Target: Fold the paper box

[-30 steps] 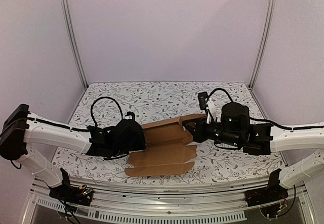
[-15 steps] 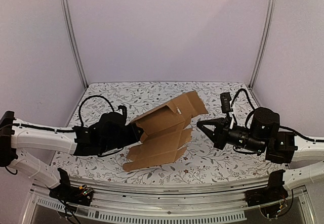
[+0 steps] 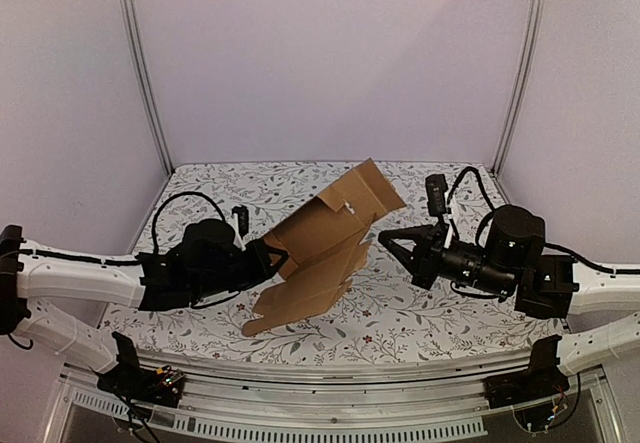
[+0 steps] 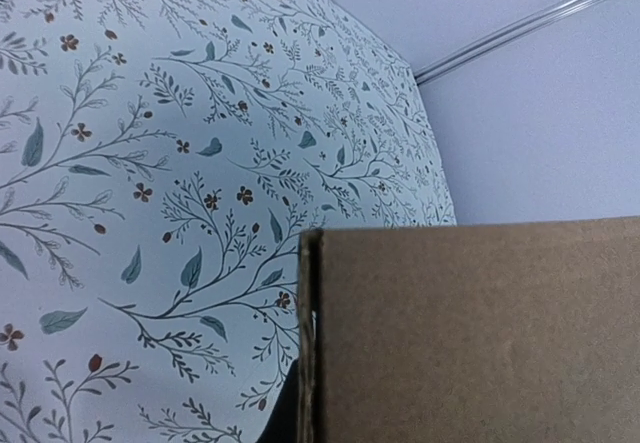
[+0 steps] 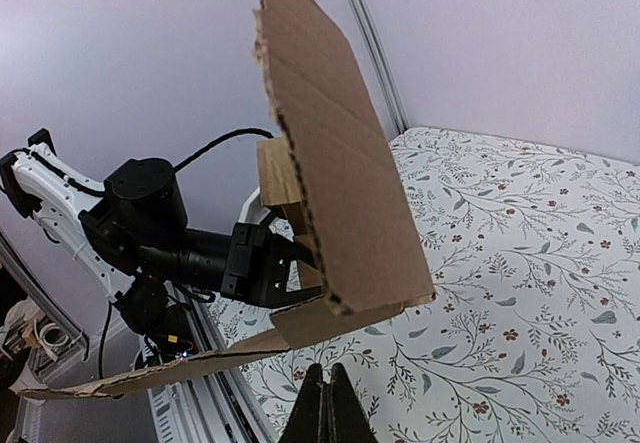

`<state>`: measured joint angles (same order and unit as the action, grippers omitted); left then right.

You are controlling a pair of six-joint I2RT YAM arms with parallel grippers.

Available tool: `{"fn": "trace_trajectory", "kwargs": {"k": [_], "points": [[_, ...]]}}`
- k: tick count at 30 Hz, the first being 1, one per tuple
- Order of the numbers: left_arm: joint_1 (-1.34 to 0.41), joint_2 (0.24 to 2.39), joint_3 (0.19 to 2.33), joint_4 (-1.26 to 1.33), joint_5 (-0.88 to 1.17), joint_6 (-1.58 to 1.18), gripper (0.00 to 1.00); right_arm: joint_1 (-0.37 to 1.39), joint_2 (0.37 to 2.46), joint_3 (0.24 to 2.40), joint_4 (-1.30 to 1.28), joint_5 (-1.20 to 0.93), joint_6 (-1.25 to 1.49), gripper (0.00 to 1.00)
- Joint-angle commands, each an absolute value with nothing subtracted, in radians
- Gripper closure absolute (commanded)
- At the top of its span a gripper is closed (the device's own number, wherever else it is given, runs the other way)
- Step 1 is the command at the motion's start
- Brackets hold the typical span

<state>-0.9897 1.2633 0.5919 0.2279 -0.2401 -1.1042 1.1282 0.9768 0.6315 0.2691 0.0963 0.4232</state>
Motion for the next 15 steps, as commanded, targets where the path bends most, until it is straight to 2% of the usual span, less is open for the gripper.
{"fn": "trace_trajectory", "kwargs": {"k": [1,15], "points": [[-0.977,1.232,0.576,0.267,-0.206,-1.103,1.0,1.137,1.022,0.69,0.314,0.103,0.399,1.0],[-0.976,1.218,0.567,0.289,-0.175,-1.08,1.0,1.136,1.134,0.778,0.35,0.057,0.381,1.0]]}}
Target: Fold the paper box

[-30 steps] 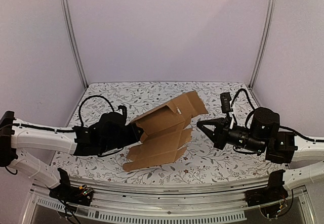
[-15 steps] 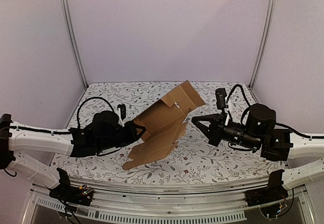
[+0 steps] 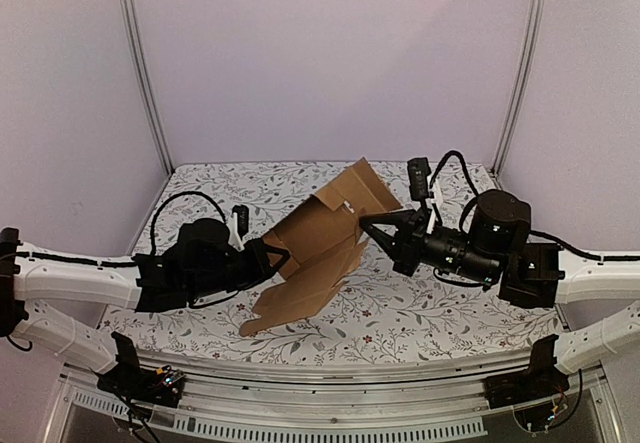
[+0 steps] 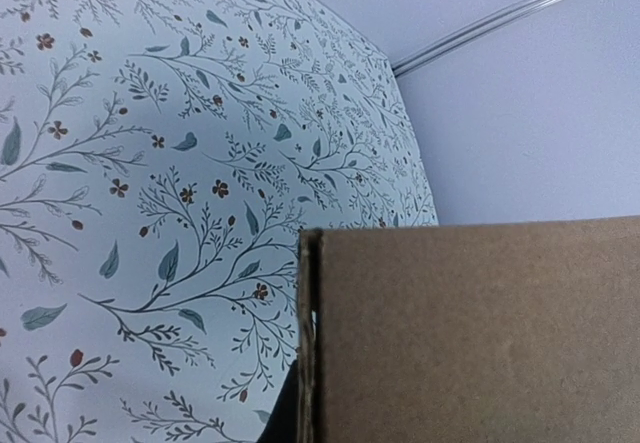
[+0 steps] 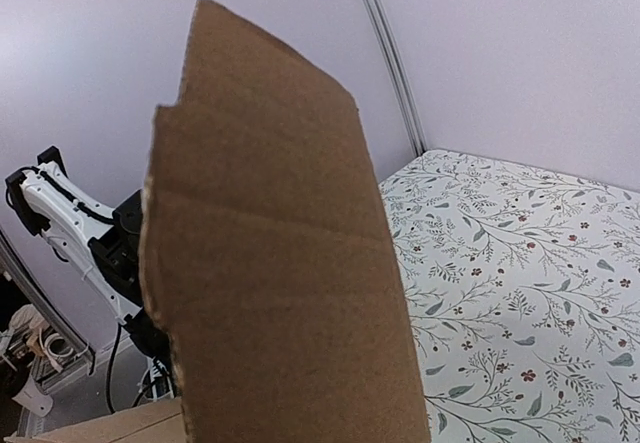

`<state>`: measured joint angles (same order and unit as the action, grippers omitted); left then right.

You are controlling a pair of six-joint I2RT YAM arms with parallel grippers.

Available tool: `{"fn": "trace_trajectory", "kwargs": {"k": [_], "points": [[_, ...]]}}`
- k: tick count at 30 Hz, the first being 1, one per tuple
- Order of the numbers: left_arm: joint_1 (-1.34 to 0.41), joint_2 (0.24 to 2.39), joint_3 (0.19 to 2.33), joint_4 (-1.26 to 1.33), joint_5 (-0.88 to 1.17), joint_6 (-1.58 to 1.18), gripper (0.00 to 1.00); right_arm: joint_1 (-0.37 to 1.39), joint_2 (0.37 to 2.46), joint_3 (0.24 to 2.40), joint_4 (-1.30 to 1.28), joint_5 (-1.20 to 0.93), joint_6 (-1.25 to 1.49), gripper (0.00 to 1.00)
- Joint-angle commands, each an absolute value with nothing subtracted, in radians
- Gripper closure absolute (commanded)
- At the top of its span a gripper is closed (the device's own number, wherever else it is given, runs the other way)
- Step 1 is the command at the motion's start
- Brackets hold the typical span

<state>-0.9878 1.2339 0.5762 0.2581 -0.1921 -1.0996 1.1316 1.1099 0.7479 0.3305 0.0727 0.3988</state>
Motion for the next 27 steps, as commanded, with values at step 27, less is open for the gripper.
{"fn": "trace_trajectory", "kwargs": {"k": [27], "points": [[-0.975,1.252,0.691,0.189,-0.124,-0.918,1.0,1.163,1.198,0.73,0.15,0.101,0.357,1.0]]}}
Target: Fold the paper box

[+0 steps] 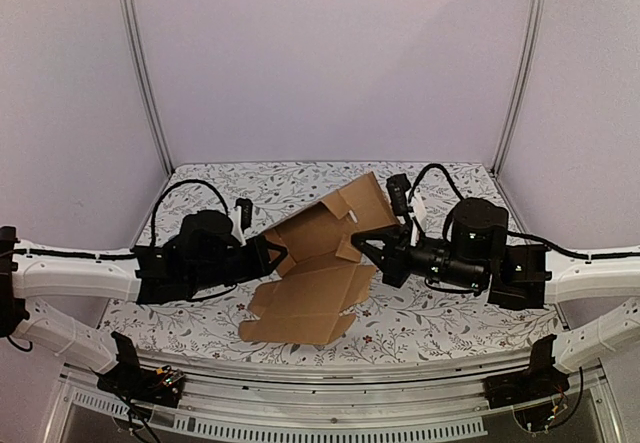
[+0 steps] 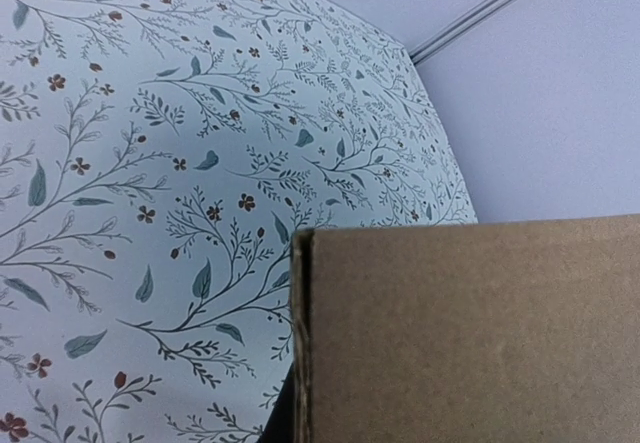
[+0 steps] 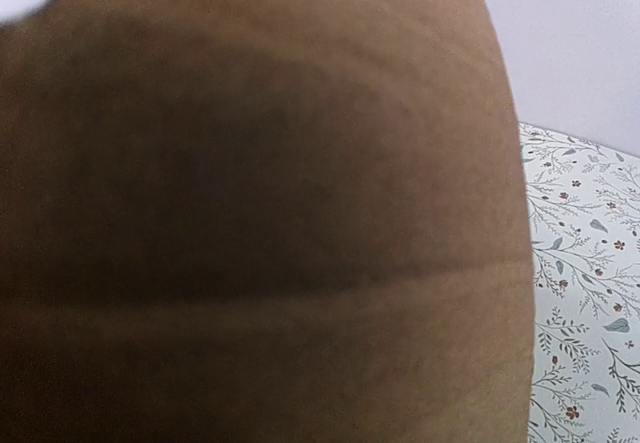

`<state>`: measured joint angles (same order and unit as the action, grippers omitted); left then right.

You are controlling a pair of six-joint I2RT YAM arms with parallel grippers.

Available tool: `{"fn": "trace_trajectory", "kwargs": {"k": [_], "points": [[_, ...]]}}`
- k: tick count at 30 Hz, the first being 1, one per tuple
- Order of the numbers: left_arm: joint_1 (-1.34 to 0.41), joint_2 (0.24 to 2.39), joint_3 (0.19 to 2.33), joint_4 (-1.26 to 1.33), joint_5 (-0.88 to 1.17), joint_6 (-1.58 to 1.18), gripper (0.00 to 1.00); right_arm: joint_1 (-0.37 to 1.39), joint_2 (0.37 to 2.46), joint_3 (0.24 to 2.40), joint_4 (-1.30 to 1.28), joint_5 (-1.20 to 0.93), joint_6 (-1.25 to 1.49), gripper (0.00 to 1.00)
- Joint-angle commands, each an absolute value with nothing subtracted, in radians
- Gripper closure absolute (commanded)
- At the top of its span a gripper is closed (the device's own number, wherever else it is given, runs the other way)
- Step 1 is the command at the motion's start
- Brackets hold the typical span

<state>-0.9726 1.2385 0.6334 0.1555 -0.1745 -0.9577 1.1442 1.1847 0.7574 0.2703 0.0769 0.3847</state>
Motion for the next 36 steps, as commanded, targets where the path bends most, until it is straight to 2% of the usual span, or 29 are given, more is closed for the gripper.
{"fn": "trace_trajectory", "kwargs": {"k": [1,11,20,25,30,36], "points": [[-0.974,1.258,0.695,0.187,-0.123,-0.917,1.0,1.165,1.196,0.73,0.147,0.106,0.355,1.0],[-0.973,1.27,0.694,0.167,-0.142,-0.907,1.0,1.168,1.13,0.744,0.123,0.119,0.346,1.0],[-0.969,1.262,0.665,0.158,-0.212,-0.87,1.0,1.168,1.018,0.715,0.048,0.129,0.333,0.93],[-0.969,1.238,0.655,0.127,-0.299,-0.833,1.0,1.168,0.936,0.691,-0.041,0.113,0.321,0.81],[-0.966,1.211,0.655,0.084,-0.385,-0.788,1.0,1.168,0.877,0.694,-0.161,0.107,0.301,0.66],[-0.965,1.187,0.654,0.055,-0.449,-0.726,1.0,1.167,0.829,0.729,-0.323,0.151,0.262,0.59]]}}
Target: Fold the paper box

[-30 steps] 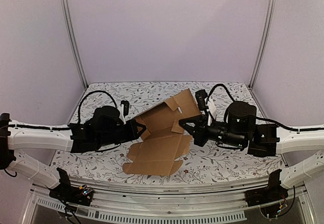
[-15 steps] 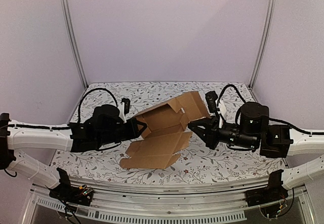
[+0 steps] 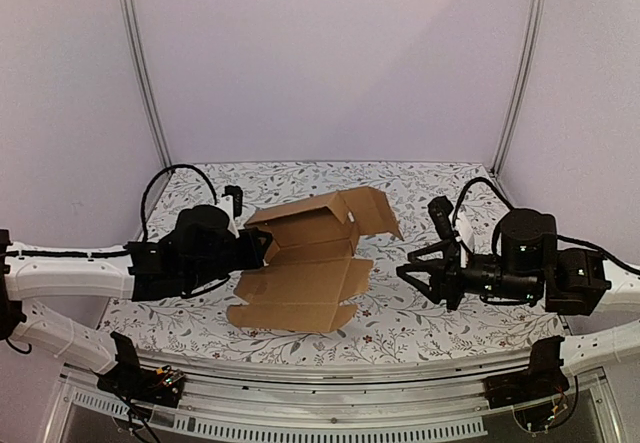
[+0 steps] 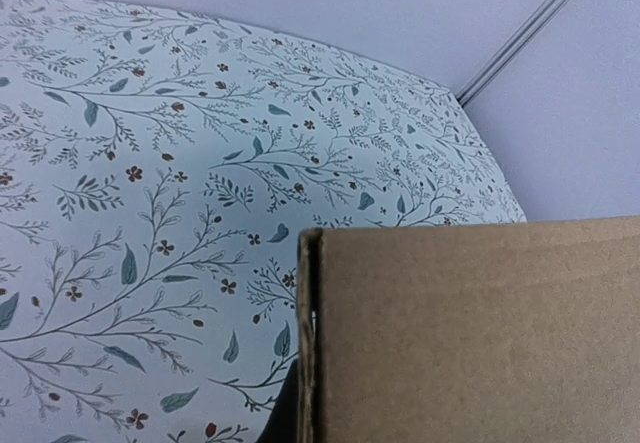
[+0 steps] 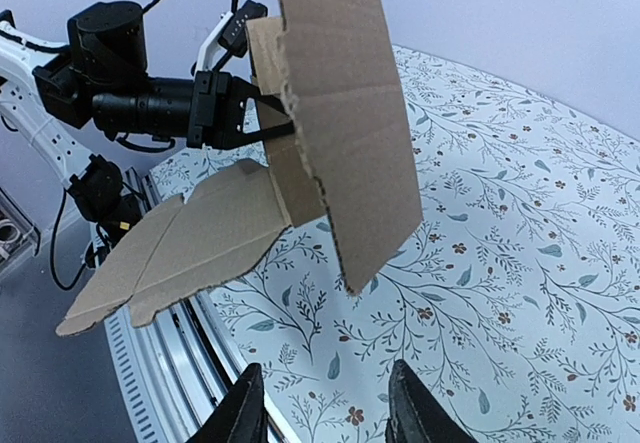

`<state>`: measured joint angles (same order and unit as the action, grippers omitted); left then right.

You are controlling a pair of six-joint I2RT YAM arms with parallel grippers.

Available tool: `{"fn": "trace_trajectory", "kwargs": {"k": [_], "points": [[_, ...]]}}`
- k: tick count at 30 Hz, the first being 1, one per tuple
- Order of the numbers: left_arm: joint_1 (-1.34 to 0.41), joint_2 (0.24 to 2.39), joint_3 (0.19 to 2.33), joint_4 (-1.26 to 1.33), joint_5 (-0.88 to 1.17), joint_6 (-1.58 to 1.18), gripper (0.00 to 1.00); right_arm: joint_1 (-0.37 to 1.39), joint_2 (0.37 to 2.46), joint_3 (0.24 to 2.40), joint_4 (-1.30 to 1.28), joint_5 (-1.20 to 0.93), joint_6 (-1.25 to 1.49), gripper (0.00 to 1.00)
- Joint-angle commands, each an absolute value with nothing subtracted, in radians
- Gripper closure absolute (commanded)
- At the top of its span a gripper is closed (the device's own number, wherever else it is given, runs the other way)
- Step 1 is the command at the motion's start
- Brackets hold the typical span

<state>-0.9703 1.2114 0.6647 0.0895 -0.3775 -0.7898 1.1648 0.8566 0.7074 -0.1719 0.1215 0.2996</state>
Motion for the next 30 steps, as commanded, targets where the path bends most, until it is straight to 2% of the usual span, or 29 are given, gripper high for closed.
{"fn": "trace_trajectory", "kwargs": {"k": [1,9,12,20,30], "points": [[-0.964,1.185,0.653,0.056,-0.455,-0.714,1.0,1.168,0.823,0.738,-0.344,0.162,0.255,0.58],[-0.933,1.165,0.642,0.089,-0.378,-0.597,1.0,1.169,0.81,0.85,-0.521,0.21,0.165,0.41],[-0.923,1.148,0.634,0.089,-0.355,-0.563,1.0,1.168,0.822,0.9,-0.58,0.2,0.118,0.37],[-0.909,1.111,0.609,0.124,-0.255,-0.486,1.0,1.165,0.869,0.994,-0.631,0.176,0.022,0.36],[-0.907,1.087,0.603,0.128,-0.214,-0.461,1.0,1.132,0.996,1.065,-0.591,0.039,-0.027,0.47]]}}
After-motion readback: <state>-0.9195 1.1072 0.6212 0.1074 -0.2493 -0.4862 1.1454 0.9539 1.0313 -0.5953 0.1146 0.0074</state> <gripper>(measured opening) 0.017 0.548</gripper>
